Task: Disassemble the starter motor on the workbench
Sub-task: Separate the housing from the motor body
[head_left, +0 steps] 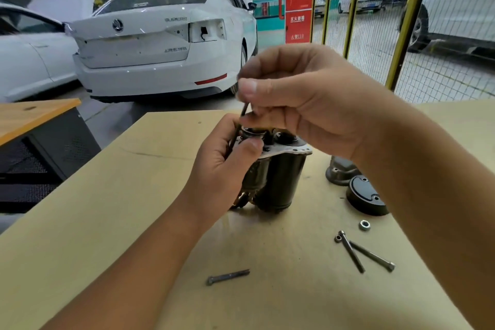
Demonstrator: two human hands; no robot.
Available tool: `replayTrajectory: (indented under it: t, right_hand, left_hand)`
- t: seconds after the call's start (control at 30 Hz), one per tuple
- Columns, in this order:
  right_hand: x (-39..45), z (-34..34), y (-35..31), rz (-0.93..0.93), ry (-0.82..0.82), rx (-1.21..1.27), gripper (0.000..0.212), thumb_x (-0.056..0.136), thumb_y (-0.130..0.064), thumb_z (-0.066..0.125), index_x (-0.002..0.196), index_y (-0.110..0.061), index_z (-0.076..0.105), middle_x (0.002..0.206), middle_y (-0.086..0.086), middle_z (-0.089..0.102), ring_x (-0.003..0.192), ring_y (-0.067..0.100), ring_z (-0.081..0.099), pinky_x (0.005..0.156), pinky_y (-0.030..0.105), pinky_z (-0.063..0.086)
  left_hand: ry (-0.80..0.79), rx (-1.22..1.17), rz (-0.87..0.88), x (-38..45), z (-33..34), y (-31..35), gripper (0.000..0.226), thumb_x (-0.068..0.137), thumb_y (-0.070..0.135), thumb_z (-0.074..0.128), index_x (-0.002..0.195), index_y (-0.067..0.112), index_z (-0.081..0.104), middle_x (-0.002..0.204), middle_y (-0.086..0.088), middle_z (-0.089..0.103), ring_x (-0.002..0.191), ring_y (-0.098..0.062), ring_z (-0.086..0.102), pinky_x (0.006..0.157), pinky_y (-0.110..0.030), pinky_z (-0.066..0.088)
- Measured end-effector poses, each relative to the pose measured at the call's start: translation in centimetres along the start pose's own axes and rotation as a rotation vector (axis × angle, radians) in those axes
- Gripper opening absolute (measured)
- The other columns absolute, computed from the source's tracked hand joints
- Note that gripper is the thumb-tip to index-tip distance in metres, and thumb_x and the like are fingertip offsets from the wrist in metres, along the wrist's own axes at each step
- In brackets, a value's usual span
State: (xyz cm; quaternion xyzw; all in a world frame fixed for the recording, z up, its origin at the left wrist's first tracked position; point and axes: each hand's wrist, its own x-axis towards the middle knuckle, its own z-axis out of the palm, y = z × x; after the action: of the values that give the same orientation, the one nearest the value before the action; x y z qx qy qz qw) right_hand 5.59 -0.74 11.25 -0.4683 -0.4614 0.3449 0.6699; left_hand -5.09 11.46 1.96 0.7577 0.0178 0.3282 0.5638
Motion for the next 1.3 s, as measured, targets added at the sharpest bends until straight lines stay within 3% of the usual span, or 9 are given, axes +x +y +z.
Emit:
replayTrajectory:
  t: [0.17, 0.3, 0.4, 0.53, 0.7, 0.8, 1.03, 1.13, 1.3]
  right_hand:
    - [0.4, 0.6, 0.8, -0.105, 0.091, -0.002, 0.009, 0.086, 0.007, 0.07, 0.094, 0.005, 0.066, 0.08, 0.02, 0.069, 0.06, 0.019, 0.066, 0.068, 0.038, 0.063]
    - [0.0, -0.5, -1.0, -0.331, 0.233, -0.068, 0.009, 0.085, 0.004, 0.072, 0.091, 0.002, 0.066, 0.08, 0.017, 0.07, 0.062, 0.02, 0.068, 0.065, 0.033, 0.061]
    - [-0.3, -1.0, -1.6, -0.37, 0.261, -0.191, 0.01, 0.085, 0.003, 0.073, 0.092, 0.003, 0.066, 0.081, 0.022, 0.07, 0.061, 0.022, 0.067, 0.063, 0.035, 0.062]
    - [-0.2, -0.9, -1.0, -0.371, 0.324, -0.289, 0.012, 0.084, 0.004, 0.076, 0.091, 0.005, 0.067, 0.083, 0.032, 0.069, 0.058, 0.028, 0.066, 0.062, 0.042, 0.062]
    - [-0.2, -0.8, -0.5, -0.503, 0.404, -0.263, 0.009, 0.086, 0.003, 0.075, 0.089, 0.002, 0.067, 0.075, 0.021, 0.068, 0.057, 0.026, 0.064, 0.06, 0.04, 0.06]
    - [-0.2, -0.8, -0.4, -0.561, 0.444, -0.243, 0.009, 0.086, 0.003, 0.075, 0.089, 0.002, 0.067, 0.072, 0.017, 0.068, 0.054, 0.024, 0.064, 0.059, 0.04, 0.059]
    - [0.0, 0.2, 1.3, -0.399, 0.289, -0.223, 0.024, 0.081, 0.003, 0.08, 0.1, -0.003, 0.067, 0.074, 0.016, 0.071, 0.054, 0.024, 0.062, 0.056, 0.033, 0.055]
    - [0.3, 0.3, 1.8, -0.335, 0.268, -0.226, 0.031, 0.078, 0.008, 0.077, 0.101, -0.009, 0.068, 0.064, 0.014, 0.061, 0.043, 0.019, 0.046, 0.048, 0.029, 0.044]
    - [0.1, 0.7, 1.9, -0.435, 0.325, -0.45, 0.034, 0.077, 0.0, 0.077, 0.096, -0.024, 0.063, 0.084, 0.007, 0.068, 0.048, 0.013, 0.052, 0.048, 0.024, 0.043]
  left_hand:
    - [0.003, 0.051, 0.017, 0.0, -0.4, -0.2, 0.022, 0.088, 0.039, 0.058, 0.107, 0.041, 0.07, 0.1, 0.005, 0.07, 0.096, -0.013, 0.066, 0.082, -0.037, 0.061]
    - [-0.005, 0.065, -0.006, 0.0, -0.4, 0.2, 0.019, 0.085, 0.038, 0.058, 0.1, 0.034, 0.069, 0.08, 0.01, 0.06, 0.074, -0.005, 0.056, 0.066, -0.035, 0.058]
    - [0.003, 0.07, -0.013, -0.1, -0.3, 0.6, 0.018, 0.088, 0.026, 0.056, 0.095, 0.034, 0.071, 0.077, 0.005, 0.057, 0.071, -0.014, 0.05, 0.062, -0.053, 0.054]
    - [0.021, 0.086, -0.01, -0.2, -0.3, 0.8, 0.025, 0.086, 0.017, 0.049, 0.092, 0.03, 0.07, 0.079, 0.006, 0.059, 0.073, -0.014, 0.05, 0.063, -0.052, 0.049]
    - [0.047, 0.127, -0.013, -0.4, -0.2, 0.5, 0.022, 0.087, 0.019, 0.049, 0.098, 0.024, 0.067, 0.082, 0.0, 0.059, 0.076, -0.015, 0.051, 0.071, -0.06, 0.051]
    - [0.047, 0.123, -0.005, -0.3, -0.1, 0.4, 0.019, 0.087, 0.02, 0.048, 0.097, 0.022, 0.065, 0.081, 0.002, 0.058, 0.075, -0.012, 0.051, 0.067, -0.05, 0.05]
    - [0.04, 0.098, 0.013, -0.4, 0.1, 0.4, 0.023, 0.087, 0.026, 0.05, 0.102, 0.016, 0.064, 0.088, -0.01, 0.063, 0.08, -0.027, 0.056, 0.067, -0.043, 0.048]
    - [0.054, 0.097, 0.016, -0.4, 0.0, 0.4, 0.033, 0.081, 0.037, 0.051, 0.103, 0.018, 0.065, 0.096, -0.022, 0.064, 0.092, -0.046, 0.058, 0.074, -0.06, 0.054]
    - [0.056, 0.096, 0.009, -0.1, 0.2, 0.2, 0.028, 0.082, 0.036, 0.051, 0.102, 0.027, 0.067, 0.093, -0.009, 0.067, 0.089, -0.034, 0.063, 0.074, -0.055, 0.059]
